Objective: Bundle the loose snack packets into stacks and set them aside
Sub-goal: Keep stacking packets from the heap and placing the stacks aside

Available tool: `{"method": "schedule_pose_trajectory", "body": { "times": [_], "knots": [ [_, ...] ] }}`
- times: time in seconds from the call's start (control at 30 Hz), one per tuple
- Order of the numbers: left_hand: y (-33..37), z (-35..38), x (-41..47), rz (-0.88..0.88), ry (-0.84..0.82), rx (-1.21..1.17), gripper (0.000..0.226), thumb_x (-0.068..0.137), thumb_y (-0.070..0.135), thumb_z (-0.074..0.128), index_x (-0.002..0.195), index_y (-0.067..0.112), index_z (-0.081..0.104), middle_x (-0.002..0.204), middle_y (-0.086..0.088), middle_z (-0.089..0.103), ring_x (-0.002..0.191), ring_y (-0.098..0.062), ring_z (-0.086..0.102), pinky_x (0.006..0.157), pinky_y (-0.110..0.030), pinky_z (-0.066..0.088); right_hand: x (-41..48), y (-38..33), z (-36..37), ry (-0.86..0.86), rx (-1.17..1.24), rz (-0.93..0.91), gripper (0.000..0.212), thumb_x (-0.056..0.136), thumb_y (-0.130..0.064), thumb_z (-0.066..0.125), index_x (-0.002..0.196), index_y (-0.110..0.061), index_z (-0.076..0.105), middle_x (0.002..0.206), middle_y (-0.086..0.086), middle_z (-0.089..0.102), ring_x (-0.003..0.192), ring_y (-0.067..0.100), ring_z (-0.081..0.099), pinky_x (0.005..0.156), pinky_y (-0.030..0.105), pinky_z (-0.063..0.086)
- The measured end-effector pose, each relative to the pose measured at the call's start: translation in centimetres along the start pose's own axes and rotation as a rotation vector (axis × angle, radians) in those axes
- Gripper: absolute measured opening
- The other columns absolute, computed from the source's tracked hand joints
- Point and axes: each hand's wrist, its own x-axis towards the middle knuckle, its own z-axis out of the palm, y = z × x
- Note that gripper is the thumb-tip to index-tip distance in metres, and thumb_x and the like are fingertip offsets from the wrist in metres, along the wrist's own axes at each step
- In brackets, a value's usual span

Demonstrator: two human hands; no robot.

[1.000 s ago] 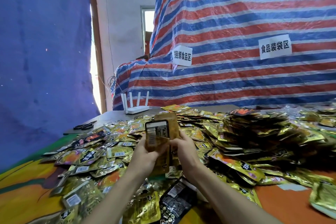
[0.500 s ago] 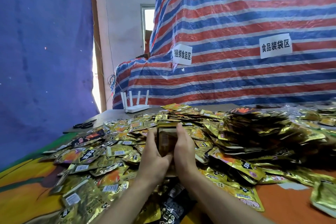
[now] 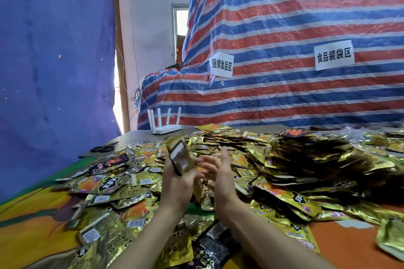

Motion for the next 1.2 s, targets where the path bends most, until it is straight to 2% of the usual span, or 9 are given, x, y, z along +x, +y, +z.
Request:
{"method": "schedule_pose_trajectory", "body": {
  "times": [0.17,0.3,0.43,0.57,0.7,0.83,0.97,1.1,1.2],
  "knots": [
    [-0.3,1.6,-0.8,-0.166,0.149,-0.219,0.046,0.059,0.024,0.076,0.104,0.019,0.066,0.086,-0.004,0.075,0.083,-0.023,0.074,0.068,-0.03,0.052,-1.3,1.5,1.9,-0.169,0.23,0.269,0.056,0.103,-0.053,0.036,0.118,-0.01,0.068,0.104,0.006,0.073,0.098,0.021,0.065,0.076,0.028,0.052],
    [-0.6,2.7,-1.3,-0.283,0.018,-0.365,0.052,0.045,0.036,0.084,0.094,0.025,0.074,0.094,-0.006,0.076,0.092,-0.022,0.074,0.076,-0.032,0.052,-0.8,1.3,0.9,-0.111,0.442,0.297,0.043,0.1,-0.041,0.043,0.085,-0.017,0.074,0.073,0.004,0.065,0.074,0.016,0.068,0.061,0.024,0.051],
    [-0.4,2.8,-1.1,-0.232,0.047,-0.305,0.031,0.056,0.016,0.08,0.086,0.021,0.075,0.082,-0.005,0.076,0.075,-0.018,0.074,0.058,-0.02,0.053,-0.2,1.1,0.7,-0.029,0.295,0.322,0.035,0.096,-0.028,0.042,0.074,-0.016,0.067,0.065,0.005,0.067,0.057,0.02,0.068,0.056,0.026,0.05],
    [-0.9,2.1,-1.0,-0.232,0.148,-0.145,0.012,0.086,-0.004,0.063,0.094,0.005,0.067,0.071,-0.003,0.07,0.066,-0.018,0.067,0.059,-0.031,0.05,-0.5,-0.8,0.7,0.079,-0.011,0.186,0.022,0.098,-0.016,0.047,0.09,-0.008,0.066,0.091,0.006,0.065,0.074,0.018,0.061,0.065,0.029,0.049],
    [-1.1,1.7,-1.5,-0.13,-0.112,0.023,0.022,0.08,-0.013,0.06,0.089,0.007,0.063,0.077,-0.01,0.063,0.073,-0.023,0.057,0.06,-0.028,0.049,-1.8,-3.4,-0.4,0.085,-0.547,-0.109,0.024,0.089,-0.011,0.052,0.107,-0.017,0.067,0.104,0.0,0.067,0.098,0.014,0.063,0.087,0.035,0.056],
    [-0.8,2.0,-2.0,-0.126,-0.36,0.108,0.031,0.063,0.011,0.067,0.094,0.015,0.063,0.075,0.004,0.066,0.072,-0.01,0.061,0.064,-0.025,0.05,-3.0,-6.5,-4.4,0.039,-0.953,-0.201,0.035,0.07,-0.024,0.048,0.1,-0.022,0.066,0.091,-0.006,0.067,0.087,0.013,0.063,0.076,0.034,0.055],
    [-1.0,1.9,-2.2,-0.073,-0.478,0.293,0.032,0.08,-0.004,0.073,0.096,0.017,0.055,0.085,-0.012,0.057,0.075,-0.013,0.055,0.069,-0.033,0.045,-4.5,-10.5,-12.2,0.315,-1.521,-0.267,0.025,0.085,-0.019,0.054,0.109,-0.02,0.058,0.103,0.001,0.066,0.094,0.028,0.064,0.071,0.036,0.045],
    [-0.8,2.1,-2.1,-0.034,-0.504,0.326,0.034,0.082,-0.01,0.07,0.091,0.018,0.054,0.081,-0.008,0.055,0.069,-0.011,0.055,0.065,-0.03,0.044,-7.1,-13.8,-20.0,0.609,-1.934,0.038,0.035,0.089,-0.027,0.059,0.12,-0.011,0.054,0.124,0.012,0.058,0.116,0.033,0.056,0.085,0.04,0.046],
    [-0.8,2.1,-2.1,-0.04,-0.515,0.356,0.038,0.08,-0.01,0.072,0.096,0.02,0.056,0.09,-0.011,0.058,0.08,-0.023,0.056,0.067,-0.033,0.041,-9.4,-13.9,-24.0,0.602,-1.974,0.297,0.021,0.089,-0.026,0.058,0.108,-0.016,0.057,0.119,0.011,0.06,0.114,0.033,0.058,0.083,0.039,0.047]
  ]
}}
